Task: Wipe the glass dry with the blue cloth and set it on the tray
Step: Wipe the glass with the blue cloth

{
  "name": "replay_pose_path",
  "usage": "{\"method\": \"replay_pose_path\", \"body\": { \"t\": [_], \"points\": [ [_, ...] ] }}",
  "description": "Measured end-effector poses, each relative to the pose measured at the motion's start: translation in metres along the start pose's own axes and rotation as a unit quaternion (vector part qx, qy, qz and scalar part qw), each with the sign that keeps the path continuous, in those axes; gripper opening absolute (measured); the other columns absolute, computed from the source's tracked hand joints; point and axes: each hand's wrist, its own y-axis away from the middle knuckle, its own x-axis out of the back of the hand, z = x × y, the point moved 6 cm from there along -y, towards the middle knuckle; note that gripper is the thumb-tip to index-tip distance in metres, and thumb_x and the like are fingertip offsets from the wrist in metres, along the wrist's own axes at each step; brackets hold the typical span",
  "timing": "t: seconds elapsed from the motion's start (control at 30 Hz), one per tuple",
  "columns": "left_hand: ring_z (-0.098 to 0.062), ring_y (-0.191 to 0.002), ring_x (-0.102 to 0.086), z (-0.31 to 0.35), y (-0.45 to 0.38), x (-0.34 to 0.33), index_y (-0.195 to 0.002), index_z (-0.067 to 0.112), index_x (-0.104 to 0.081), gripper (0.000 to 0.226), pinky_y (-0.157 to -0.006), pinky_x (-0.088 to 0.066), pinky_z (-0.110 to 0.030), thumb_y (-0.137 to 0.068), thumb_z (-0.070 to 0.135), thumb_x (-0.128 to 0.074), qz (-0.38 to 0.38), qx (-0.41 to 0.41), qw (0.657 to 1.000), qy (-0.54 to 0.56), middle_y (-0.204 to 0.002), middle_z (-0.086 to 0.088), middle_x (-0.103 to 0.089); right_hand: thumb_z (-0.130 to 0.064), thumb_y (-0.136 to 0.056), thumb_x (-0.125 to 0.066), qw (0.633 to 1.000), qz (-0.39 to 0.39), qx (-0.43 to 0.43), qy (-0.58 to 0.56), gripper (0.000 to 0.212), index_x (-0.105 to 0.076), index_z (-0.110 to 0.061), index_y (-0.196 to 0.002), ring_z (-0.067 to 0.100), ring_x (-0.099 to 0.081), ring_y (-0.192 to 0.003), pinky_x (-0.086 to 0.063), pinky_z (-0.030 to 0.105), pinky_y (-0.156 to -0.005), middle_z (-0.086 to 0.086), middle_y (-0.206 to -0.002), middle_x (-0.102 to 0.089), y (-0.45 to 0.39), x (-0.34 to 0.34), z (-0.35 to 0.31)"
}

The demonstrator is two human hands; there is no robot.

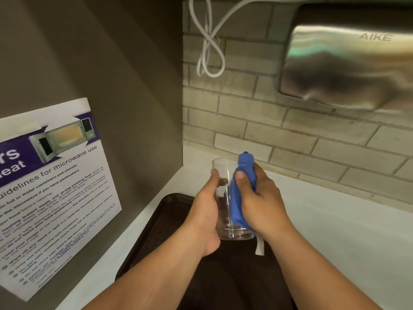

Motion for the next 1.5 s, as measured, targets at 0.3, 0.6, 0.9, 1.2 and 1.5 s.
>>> {"method": "replay_pose_path", "body": {
  "t": [0.3,0.6,0.9,1.2,1.5],
  "points": [
    [-0.038,-0.092,-0.080,0.004,0.001,-0.003,-0.122,0.010,-0.070,0.068,-0.076,-0.065,-0.047,-0.093,0.071,-0.058,-0.029,0.017,0.999,0.017,-0.106,-0.021,-0.081,-0.043,-0.104,-0.047,0.992,0.019,-0.038,-0.118,0.028,-0.068,-0.025,-0.099,0.021,-0.073,-0.082,-0.055,0.034,-0.078,0.005,-0.087,-0.077,-0.006,0.006,0.011],
    [-0.027,-0.073,-0.080,0.011,-0.004,0.004,-0.126,0.016,-0.068,0.069,-0.074,-0.065,-0.040,-0.091,0.075,-0.057,0.043,-0.004,0.999,-0.016,-0.080,-0.011,-0.083,-0.054,-0.088,-0.059,0.983,-0.186,0.011,-0.003,0.069,-0.023,-0.057,-0.146,-0.006,-0.063,-0.114,-0.049,0.018,-0.099,-0.026,-0.127,-0.063,0.034,-0.015,0.022],
    [-0.024,-0.064,-0.081,0.020,0.000,-0.004,-0.120,0.024,-0.067,0.059,-0.061,-0.062,-0.035,-0.091,0.074,-0.059,0.042,-0.031,0.999,-0.006,-0.070,-0.007,-0.083,-0.042,-0.101,-0.052,0.992,-0.095,-0.004,-0.078,0.036,-0.053,-0.041,-0.136,0.004,-0.071,-0.103,-0.053,0.023,-0.091,-0.016,-0.110,-0.075,0.015,-0.001,0.018],
    [-0.033,-0.106,-0.079,-0.001,0.006,-0.005,-0.130,0.020,-0.071,0.061,-0.102,-0.059,-0.051,-0.098,0.069,-0.052,0.056,-0.004,0.998,-0.030,-0.115,-0.018,-0.082,-0.043,-0.098,-0.057,1.000,0.030,0.005,-0.009,0.015,-0.048,-0.039,-0.110,-0.015,-0.065,-0.080,-0.045,0.003,-0.065,-0.016,-0.086,-0.061,0.002,-0.006,0.002],
    [-0.031,-0.098,-0.081,0.015,-0.003,0.013,-0.112,0.013,-0.085,0.069,-0.080,-0.064,-0.039,-0.094,0.072,-0.054,0.011,0.016,1.000,-0.010,-0.116,-0.018,-0.083,-0.036,-0.097,-0.062,0.993,-0.113,0.025,-0.017,0.046,-0.039,-0.055,-0.132,-0.016,-0.062,-0.104,-0.046,0.000,-0.082,-0.029,-0.111,-0.067,0.032,-0.020,0.014]
  ]
}}
